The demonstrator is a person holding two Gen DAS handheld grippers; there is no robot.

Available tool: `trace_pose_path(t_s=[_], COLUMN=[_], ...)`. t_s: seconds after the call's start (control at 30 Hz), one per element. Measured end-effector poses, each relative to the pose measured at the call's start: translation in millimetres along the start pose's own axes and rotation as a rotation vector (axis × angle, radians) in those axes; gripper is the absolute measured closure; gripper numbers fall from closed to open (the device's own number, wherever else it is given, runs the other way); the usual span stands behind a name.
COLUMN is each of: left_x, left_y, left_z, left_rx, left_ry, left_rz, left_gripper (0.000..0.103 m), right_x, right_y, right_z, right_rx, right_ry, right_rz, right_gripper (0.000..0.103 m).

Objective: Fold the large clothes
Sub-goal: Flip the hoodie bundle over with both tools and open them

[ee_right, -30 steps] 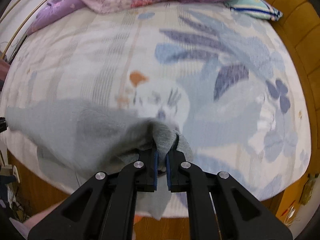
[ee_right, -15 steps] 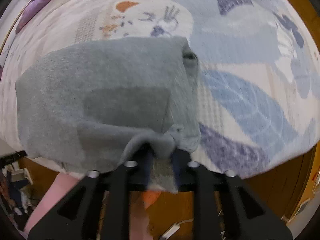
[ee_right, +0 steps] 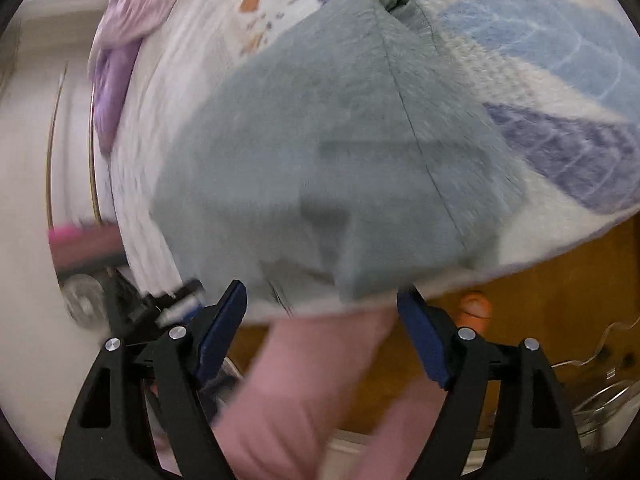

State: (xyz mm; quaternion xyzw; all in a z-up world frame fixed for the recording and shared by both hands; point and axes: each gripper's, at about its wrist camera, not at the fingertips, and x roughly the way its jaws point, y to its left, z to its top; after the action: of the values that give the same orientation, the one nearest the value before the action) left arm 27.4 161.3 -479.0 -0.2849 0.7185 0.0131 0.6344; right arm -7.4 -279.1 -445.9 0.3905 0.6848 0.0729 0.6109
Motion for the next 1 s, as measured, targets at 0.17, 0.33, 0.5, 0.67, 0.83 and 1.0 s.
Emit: trace_pose_path(t_s=[0.17,0.33,0.5,0.67,0.83,1.0], left_x=[5.6,-5.5,23.5,35.8,0.0,-37.8], left_y=[5.8,-5.4,0.5,-32.5,-43.3,-28.3], left_z=[16.4,5.7,-3.4,5.1,4.4,29.2], left_rx=[-0.125,-0.002,0.045,0.181,0.282,0.195], left_ry=[0.043,0.026,0.065,0.112,0.087,0.059], left_rz=[0.128,0.225,0.303,0.409,0.441,0.381], left_gripper=[0.089,0.098,0.098,0.092,0.032,0.029], right_x=[7.3,7.1,30.3,47.9,11.8,-34.0], right_y=[-6.9,3.6,-15.7,7.9,24.3,27.9], right_z=[14.2,-0.2,-6.4,-0.1,-6.8,4.0], right_rx=[0.198,0.184,0.188,0.112,0.068,0.049], right_ry=[-0.129,-0.055,-0.039,-0.018,0.021,-0.008], right_rz=[0.061,-0.067,-0.158,-0.289,-0.240,-0.289], right_gripper=[0.099,0.099,0.099,0.081,0.027,0.023])
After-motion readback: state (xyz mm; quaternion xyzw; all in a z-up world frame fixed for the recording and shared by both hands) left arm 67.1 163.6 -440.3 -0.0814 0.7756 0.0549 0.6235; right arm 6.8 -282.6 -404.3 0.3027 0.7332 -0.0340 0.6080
